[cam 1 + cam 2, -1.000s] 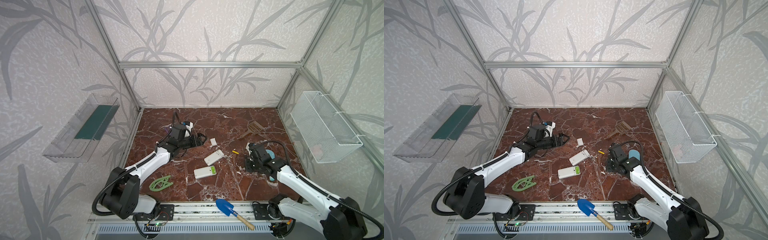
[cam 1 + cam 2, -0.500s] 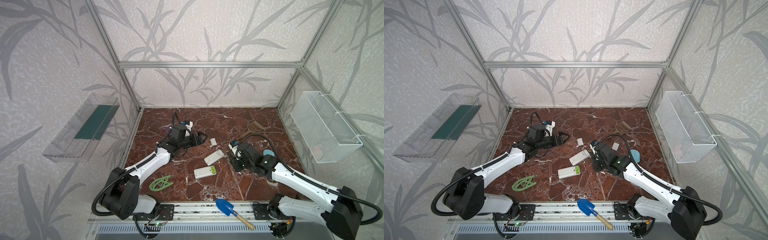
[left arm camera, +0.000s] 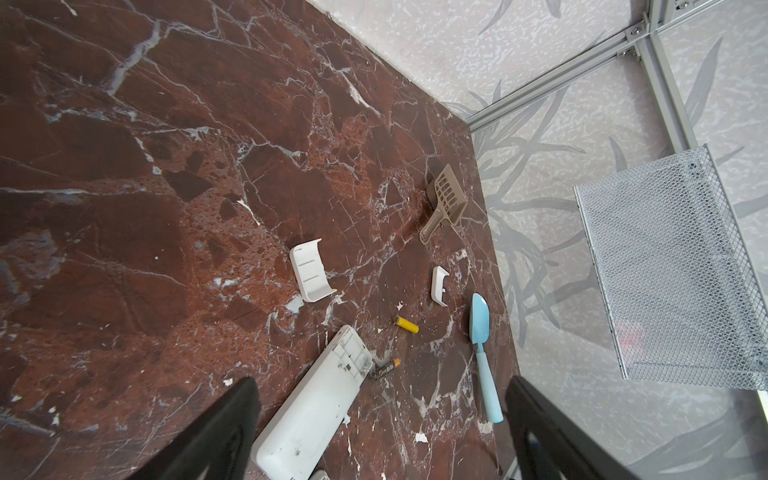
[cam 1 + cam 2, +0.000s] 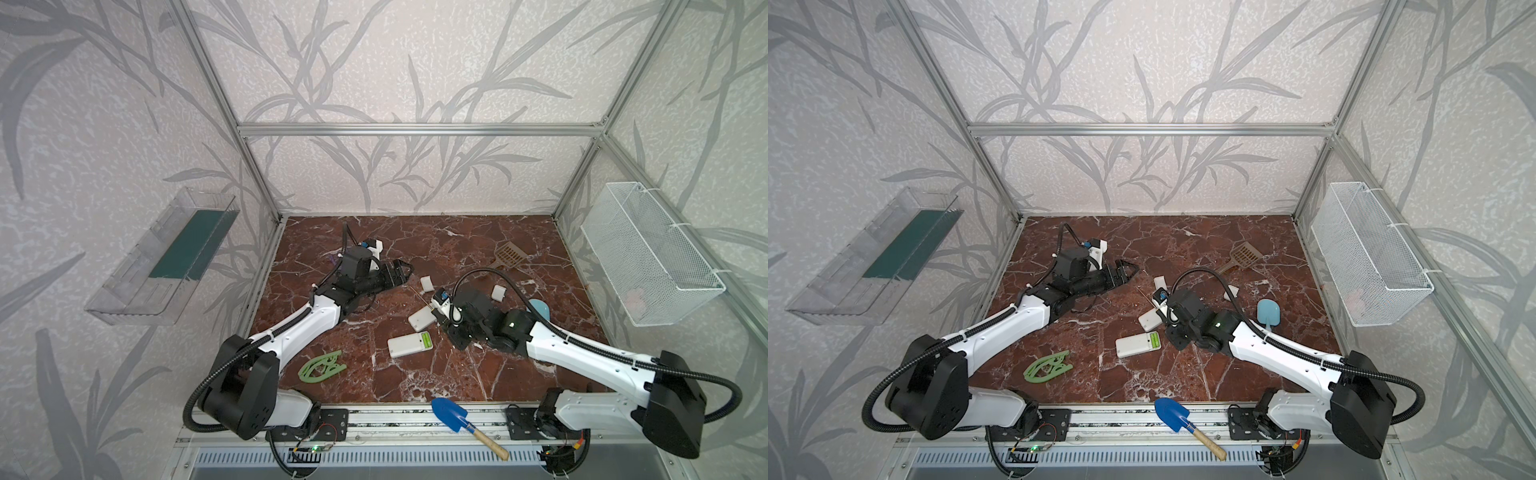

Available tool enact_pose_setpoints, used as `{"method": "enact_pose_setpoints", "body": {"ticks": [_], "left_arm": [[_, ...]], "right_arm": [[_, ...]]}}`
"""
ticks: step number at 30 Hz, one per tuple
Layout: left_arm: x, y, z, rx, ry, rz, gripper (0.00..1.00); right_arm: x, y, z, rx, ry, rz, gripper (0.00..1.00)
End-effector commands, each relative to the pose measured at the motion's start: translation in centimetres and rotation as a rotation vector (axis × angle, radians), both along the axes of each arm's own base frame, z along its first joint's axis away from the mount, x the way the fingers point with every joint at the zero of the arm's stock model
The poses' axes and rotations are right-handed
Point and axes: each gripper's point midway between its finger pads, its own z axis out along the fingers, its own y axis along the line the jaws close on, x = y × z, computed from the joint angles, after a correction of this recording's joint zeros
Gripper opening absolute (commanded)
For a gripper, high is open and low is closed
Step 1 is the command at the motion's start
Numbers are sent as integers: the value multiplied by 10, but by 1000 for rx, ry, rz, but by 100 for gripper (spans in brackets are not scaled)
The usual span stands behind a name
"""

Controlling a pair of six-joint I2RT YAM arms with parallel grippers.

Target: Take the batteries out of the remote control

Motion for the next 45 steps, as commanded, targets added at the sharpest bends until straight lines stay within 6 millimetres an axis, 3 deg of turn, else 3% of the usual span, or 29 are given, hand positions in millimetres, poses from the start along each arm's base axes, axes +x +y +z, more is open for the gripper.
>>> {"method": "enact_pose_setpoints", "body": {"ticks": [1, 10, 17, 24, 45], "left_arm": [[6, 2, 19, -42, -66, 37, 92], [18, -9, 34, -208, -98, 37, 84], [11, -12, 22, -227, -19, 47, 76], [4, -18, 20, -212, 15, 66, 67], [11, -32, 12, -257, 37, 58, 53]], "right_arm": [[7, 16, 20, 33, -75, 55, 10], [12, 14, 28, 14, -150, 59, 10], [33, 0, 34, -72, -265, -45, 9], [46, 1, 39, -88, -317, -86, 9], [58, 10, 41, -97, -354, -105, 9]]}}
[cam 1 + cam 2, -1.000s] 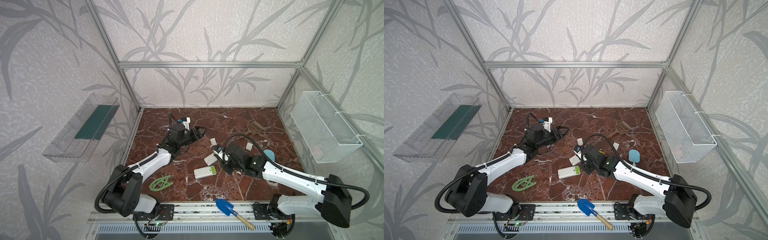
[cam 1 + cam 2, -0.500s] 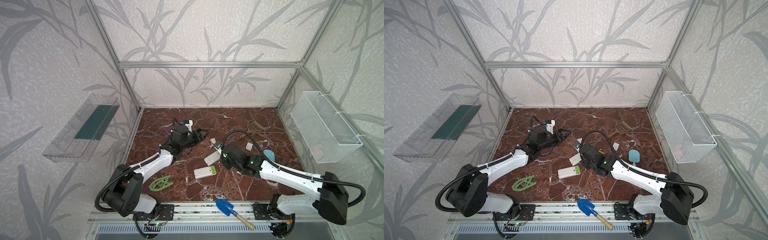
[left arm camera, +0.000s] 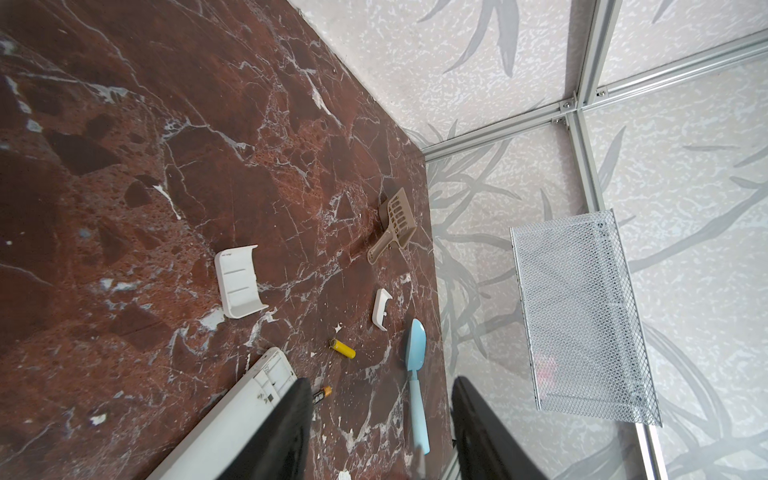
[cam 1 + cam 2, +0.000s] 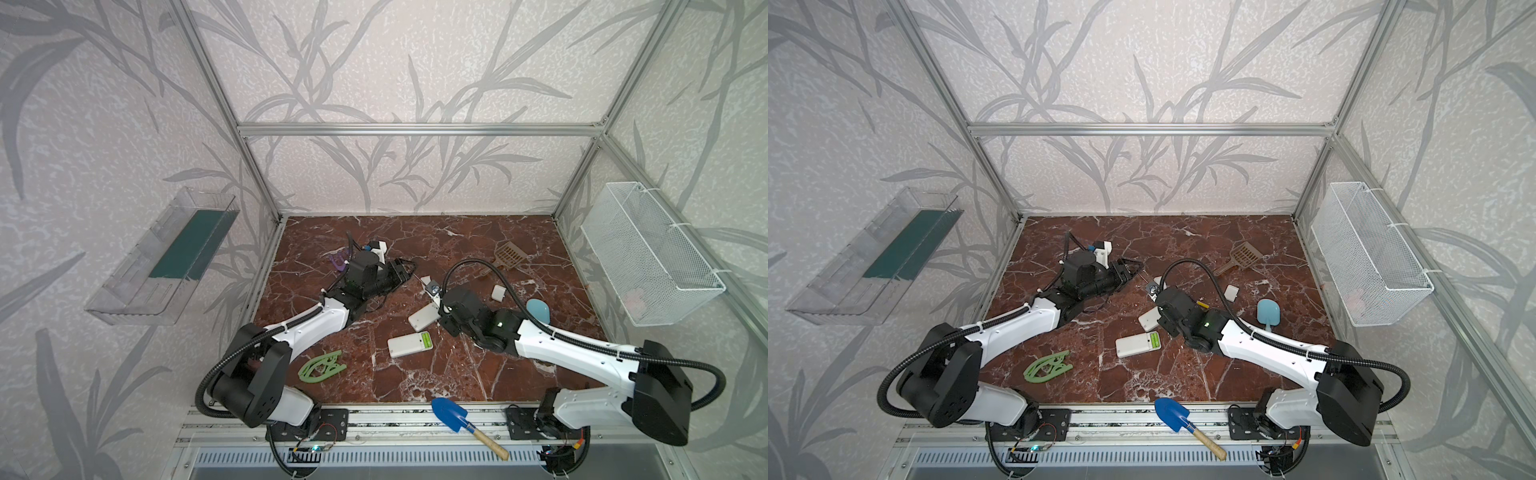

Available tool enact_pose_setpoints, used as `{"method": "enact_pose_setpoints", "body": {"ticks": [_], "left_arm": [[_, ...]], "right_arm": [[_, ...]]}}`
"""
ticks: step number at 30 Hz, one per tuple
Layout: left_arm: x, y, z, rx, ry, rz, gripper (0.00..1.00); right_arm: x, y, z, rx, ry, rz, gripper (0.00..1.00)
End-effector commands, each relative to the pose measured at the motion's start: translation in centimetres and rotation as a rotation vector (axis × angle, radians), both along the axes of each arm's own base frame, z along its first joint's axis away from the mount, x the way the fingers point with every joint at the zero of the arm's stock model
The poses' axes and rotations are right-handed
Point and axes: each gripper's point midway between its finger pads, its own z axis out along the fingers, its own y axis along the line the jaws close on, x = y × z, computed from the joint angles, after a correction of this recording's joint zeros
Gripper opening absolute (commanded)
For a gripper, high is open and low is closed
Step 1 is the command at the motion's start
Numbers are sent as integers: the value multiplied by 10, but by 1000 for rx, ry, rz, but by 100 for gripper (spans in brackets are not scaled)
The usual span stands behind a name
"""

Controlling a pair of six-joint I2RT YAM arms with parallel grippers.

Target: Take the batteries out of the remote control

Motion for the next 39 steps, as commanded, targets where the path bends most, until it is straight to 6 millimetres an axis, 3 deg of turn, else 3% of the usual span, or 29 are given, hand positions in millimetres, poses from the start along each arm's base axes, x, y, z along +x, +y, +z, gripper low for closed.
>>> {"method": "enact_pose_setpoints", "body": {"ticks": [1, 8, 19, 24, 27, 29, 39], "left_arm": [[4, -5, 11, -36, -28, -1, 52], [5, -3, 13, -37, -35, 6, 48], [7, -5, 12, -60, -28, 15, 0], [7, 5, 11, -63, -20, 58, 0], [9, 11, 18, -100, -24, 75, 0], [11, 13, 22, -129, -22, 81, 0], [14, 20, 52, -272, -34, 73, 0]], "right_arm": [[9, 11, 21, 45, -51, -11, 9], [10, 13, 26, 62, -62, -8, 9], [13, 21, 32, 86, -71, -1, 9], [13, 22, 34, 147, -108, 10, 12], [11, 26, 37, 196, -136, 56, 27], [8, 30, 39, 235, -152, 110, 32], [2, 16, 55, 396, -238, 297, 76]]}}
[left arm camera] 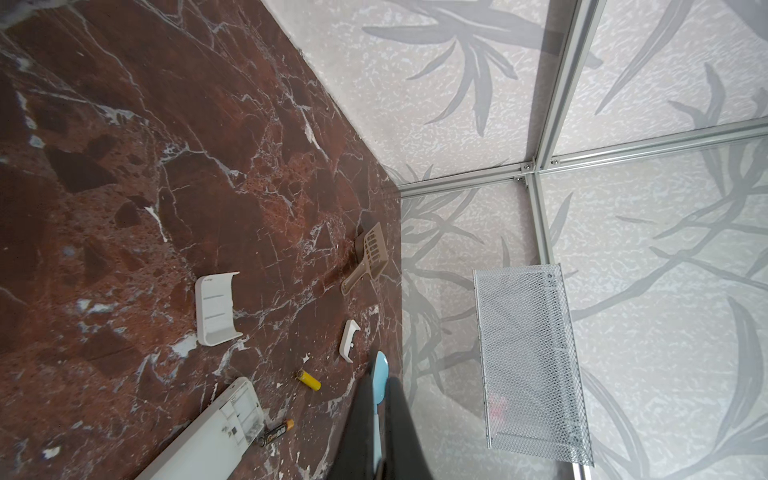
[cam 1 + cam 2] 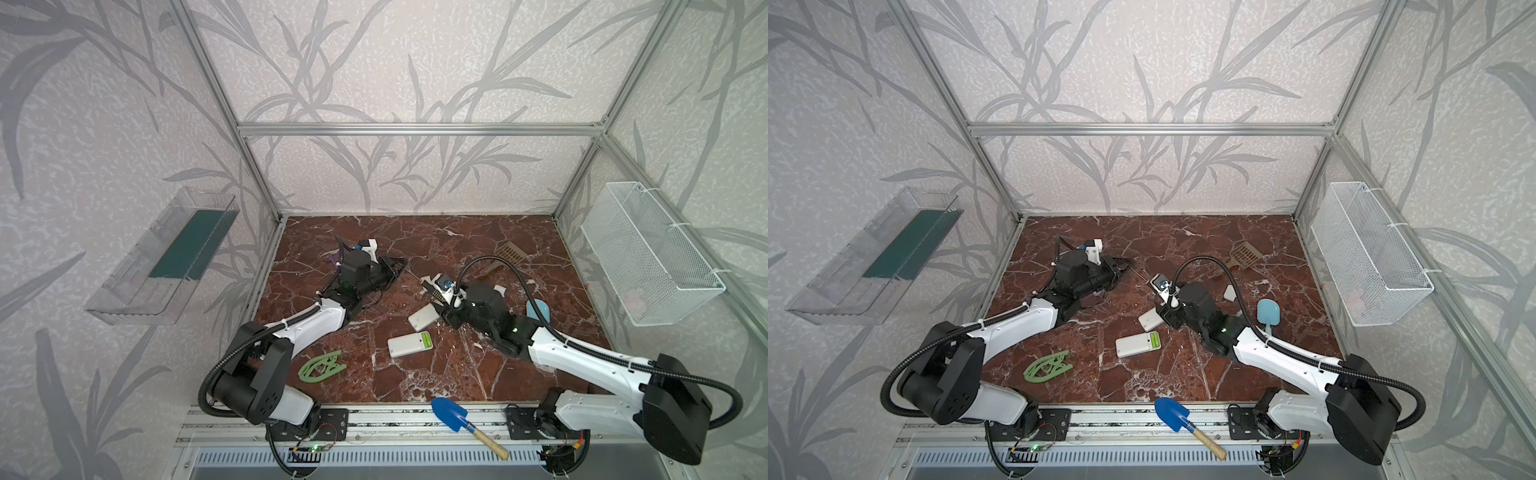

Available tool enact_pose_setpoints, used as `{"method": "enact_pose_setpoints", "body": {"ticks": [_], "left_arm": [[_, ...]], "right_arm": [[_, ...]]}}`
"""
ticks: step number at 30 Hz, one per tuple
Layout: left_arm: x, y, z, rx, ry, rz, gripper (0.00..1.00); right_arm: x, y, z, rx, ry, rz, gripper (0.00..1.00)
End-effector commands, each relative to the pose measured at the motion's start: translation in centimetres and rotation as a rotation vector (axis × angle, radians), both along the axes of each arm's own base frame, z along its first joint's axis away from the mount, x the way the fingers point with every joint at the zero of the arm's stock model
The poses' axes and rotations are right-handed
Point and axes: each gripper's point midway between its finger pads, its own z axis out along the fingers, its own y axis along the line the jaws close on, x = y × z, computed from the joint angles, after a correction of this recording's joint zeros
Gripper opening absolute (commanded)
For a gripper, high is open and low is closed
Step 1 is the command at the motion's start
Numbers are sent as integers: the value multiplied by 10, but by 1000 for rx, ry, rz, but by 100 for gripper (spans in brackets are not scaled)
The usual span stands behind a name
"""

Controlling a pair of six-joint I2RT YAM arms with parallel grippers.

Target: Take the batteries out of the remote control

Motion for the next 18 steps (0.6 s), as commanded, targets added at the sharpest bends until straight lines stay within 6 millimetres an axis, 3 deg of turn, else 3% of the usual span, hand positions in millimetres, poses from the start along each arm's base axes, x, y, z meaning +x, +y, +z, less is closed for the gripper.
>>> {"method": "enact_pose_setpoints", "body": {"ticks": [1, 7, 14, 18], "left_arm": [[-3, 0, 37, -112, -63, -19, 0], [-8, 2, 51, -151, -80, -41, 0], [-14, 2, 59, -158, -87, -63, 0], [-15, 1, 62, -179, -90, -71, 0]], "right_arm": [[-10, 4, 21, 104, -98, 127, 78], [-16, -18, 36, 238, -165, 222, 80], [-26, -11, 45, 265, -263, 342, 79], [-22, -4, 54, 314, -305, 362, 77]]}}
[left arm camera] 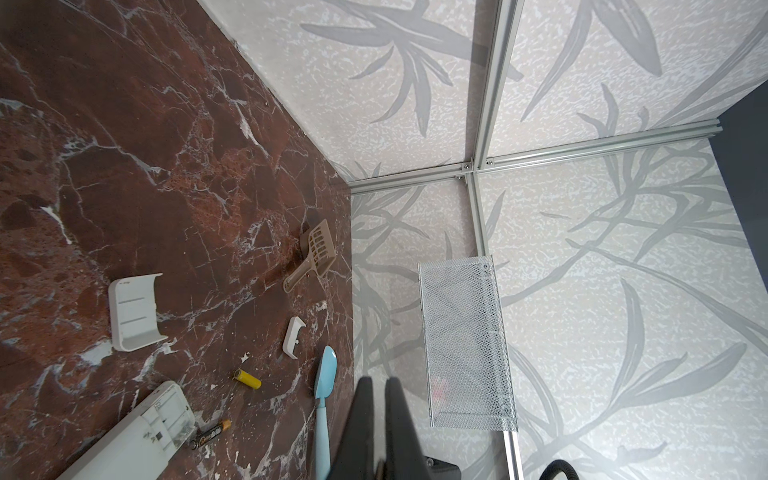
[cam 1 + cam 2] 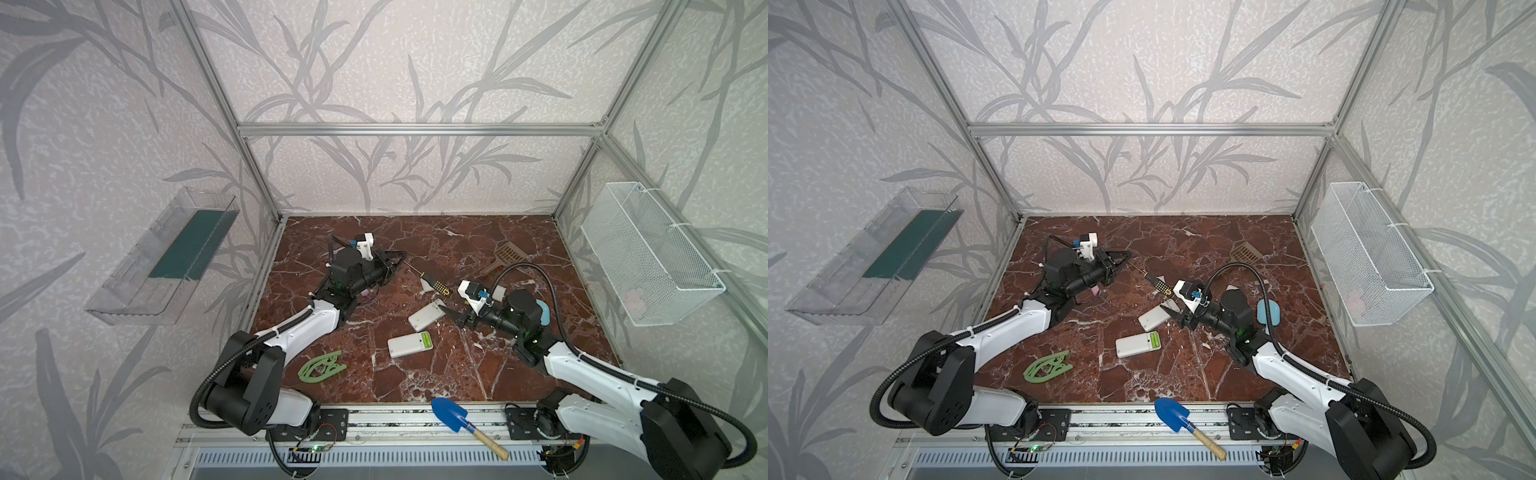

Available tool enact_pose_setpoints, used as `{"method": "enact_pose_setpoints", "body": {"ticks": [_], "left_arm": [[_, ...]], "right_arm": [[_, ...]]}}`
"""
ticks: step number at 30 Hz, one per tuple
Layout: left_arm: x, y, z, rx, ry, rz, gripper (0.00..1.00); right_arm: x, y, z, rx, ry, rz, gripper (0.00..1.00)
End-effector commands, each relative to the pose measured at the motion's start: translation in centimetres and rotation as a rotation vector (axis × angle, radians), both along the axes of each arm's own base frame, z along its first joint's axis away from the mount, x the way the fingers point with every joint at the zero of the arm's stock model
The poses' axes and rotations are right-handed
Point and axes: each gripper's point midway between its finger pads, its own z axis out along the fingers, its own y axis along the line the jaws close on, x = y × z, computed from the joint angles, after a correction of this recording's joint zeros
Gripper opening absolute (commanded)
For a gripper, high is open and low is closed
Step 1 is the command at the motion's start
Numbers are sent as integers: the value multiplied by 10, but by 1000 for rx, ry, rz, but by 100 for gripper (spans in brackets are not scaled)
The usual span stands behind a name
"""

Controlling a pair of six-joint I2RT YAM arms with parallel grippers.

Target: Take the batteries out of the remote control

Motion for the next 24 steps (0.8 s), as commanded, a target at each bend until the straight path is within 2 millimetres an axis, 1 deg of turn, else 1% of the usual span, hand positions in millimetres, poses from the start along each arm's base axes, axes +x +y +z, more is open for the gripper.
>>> {"method": "enact_pose_setpoints", "body": {"ticks": [1, 6, 9, 24], "left_arm": [[-6, 1, 24, -65, -47, -20, 0], [-7, 1, 27, -76, -51, -19, 0], [-7, 2, 25, -72, -45, -17, 0], [-8, 3, 21, -73, -41, -13, 0]], "right_arm": [[-2, 7, 24, 81, -95, 54, 76], [5, 11, 23, 92, -91, 52, 71], [8, 11, 27, 103, -102, 40, 68], [19, 14, 28, 103, -87, 21, 45]]}}
